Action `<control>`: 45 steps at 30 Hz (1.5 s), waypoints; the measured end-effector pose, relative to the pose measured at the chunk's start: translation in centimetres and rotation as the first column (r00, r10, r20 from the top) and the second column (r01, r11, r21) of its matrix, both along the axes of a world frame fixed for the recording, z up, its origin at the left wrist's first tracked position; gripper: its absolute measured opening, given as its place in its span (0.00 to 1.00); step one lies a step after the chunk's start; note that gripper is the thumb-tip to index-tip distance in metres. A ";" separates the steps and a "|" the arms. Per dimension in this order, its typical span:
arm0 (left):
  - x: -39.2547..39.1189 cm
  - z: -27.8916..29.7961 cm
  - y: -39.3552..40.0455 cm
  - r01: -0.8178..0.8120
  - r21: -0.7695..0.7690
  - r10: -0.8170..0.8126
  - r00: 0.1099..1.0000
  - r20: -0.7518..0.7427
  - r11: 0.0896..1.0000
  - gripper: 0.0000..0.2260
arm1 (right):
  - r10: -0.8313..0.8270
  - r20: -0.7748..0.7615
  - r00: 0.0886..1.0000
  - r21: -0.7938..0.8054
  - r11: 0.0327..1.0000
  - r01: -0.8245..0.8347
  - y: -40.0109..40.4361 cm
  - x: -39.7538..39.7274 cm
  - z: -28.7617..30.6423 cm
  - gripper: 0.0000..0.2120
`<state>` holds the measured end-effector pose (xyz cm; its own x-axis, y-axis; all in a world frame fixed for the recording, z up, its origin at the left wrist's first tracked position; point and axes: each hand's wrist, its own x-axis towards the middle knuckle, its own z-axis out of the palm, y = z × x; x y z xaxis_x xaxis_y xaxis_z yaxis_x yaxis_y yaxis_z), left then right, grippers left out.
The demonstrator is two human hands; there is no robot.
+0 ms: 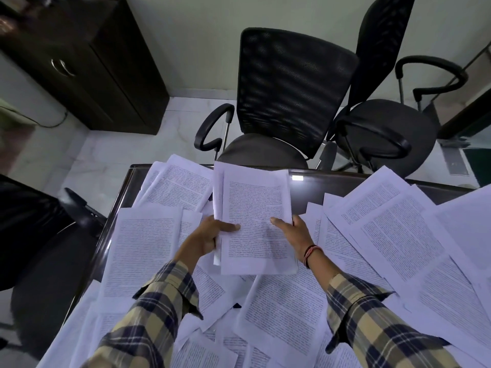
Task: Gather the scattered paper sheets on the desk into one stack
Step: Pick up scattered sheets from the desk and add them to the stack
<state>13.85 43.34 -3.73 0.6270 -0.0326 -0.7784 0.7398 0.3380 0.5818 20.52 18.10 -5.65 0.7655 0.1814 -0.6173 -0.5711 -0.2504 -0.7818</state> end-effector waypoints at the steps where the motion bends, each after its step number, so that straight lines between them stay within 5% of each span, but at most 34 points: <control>1: -0.8 0.1 -0.3 0.008 -0.058 -0.008 1.000 0.002 0.998 0.23 | 0.003 -0.038 0.999 0.029 1.000 -0.002 -0.3 0.0 0.1 0.24; 4: -3.7 0.1 -1.2 0.066 -0.146 -0.072 0.997 -0.031 0.987 0.20 | 0.109 -0.155 0.982 0.042 0.994 -0.104 -1.8 -0.6 0.2 0.32; 8: -6.0 -0.5 -2.3 0.197 -0.118 -0.205 0.977 -0.055 0.973 0.25 | 0.173 -0.212 0.962 0.021 0.985 -0.173 -4.2 -2.7 1.3 0.17; 12: -7.5 -0.8 -4.9 0.311 0.143 -0.291 0.946 -0.145 0.940 0.25 | 0.115 -0.132 0.985 -0.091 0.988 -0.128 -6.5 -6.2 2.2 0.09; 14: -8.2 -1.2 -6.6 0.421 0.300 -0.371 0.905 -0.210 0.856 0.26 | 0.100 -0.110 0.989 -0.239 0.963 -0.124 -7.7 -8.0 1.8 0.09; 19: -10.5 -0.5 -12.0 0.552 0.699 -0.486 0.812 -0.324 0.456 0.18 | 0.021 -0.187 0.982 -0.628 0.767 -0.136 -10.0 -12.6 1.4 0.14; 21: -11.7 -0.3 -14.3 0.525 0.710 -0.458 0.832 -0.312 0.469 0.21 | -0.085 -0.259 0.962 -0.695 0.708 -0.124 -10.1 -14.4 2.3 0.26; 26: -14.4 0.1 -17.9 0.395 0.622 -0.316 0.918 -0.239 0.676 0.22 | -0.322 -0.319 0.891 -0.551 0.828 0.102 -9.9 -17.0 3.6 0.51; 35: -15.4 -0.7 -17.4 0.386 0.477 -0.344 0.922 -0.176 0.790 0.22 | -0.405 -0.331 0.852 -0.648 0.754 0.107 -11.8 -20.2 2.3 0.51; 42: -10.4 0.7 -11.7 0.335 0.889 -0.286 0.925 -0.249 0.313 0.26 | -0.295 -0.348 0.890 -0.609 0.793 0.024 -13.3 -21.0 -0.2 0.55; 45: -8.9 0.8 -8.3 0.395 0.848 -0.153 0.919 -0.364 0.352 0.42 | -0.291 -0.368 0.883 -0.599 0.801 0.014 -14.2 -21.3 -2.7 0.50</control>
